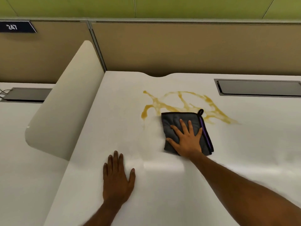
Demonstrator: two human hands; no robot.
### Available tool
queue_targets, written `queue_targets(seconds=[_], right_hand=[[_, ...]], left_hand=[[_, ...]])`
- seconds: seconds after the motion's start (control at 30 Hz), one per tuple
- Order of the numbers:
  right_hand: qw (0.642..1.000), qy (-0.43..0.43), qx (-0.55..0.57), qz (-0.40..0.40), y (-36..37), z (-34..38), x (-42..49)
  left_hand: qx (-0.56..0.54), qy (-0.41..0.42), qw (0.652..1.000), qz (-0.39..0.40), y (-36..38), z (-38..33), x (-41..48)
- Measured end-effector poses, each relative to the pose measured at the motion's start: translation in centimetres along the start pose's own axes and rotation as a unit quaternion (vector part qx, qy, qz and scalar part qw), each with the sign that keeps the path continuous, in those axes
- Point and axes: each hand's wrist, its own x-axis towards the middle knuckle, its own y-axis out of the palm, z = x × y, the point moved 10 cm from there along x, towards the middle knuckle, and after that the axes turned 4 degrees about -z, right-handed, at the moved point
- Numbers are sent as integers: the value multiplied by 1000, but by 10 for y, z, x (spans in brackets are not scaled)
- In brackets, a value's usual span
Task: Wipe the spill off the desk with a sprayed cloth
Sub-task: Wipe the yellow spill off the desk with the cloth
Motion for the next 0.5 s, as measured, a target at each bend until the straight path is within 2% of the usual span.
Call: queue_targets(seconds=[0.1,0.2,0.27,0.33,0.5], right_hand=[[999,29,7,20,5,28,17],[999,-35,7,25,9,58,9],[997,-80,15,18,8,56,-4],[996,-87,17,-1,4,41,-12],[998,63,-5,3,2,20,23]], left_hand=[[-5,38,999,17,1,4,27],[-22,61,997,31,1,3,67],[-51,89,994,45,2,-3,95],[-71,117,989,47,2,-8,121],[-83,102,991,24,4,-2,154]])
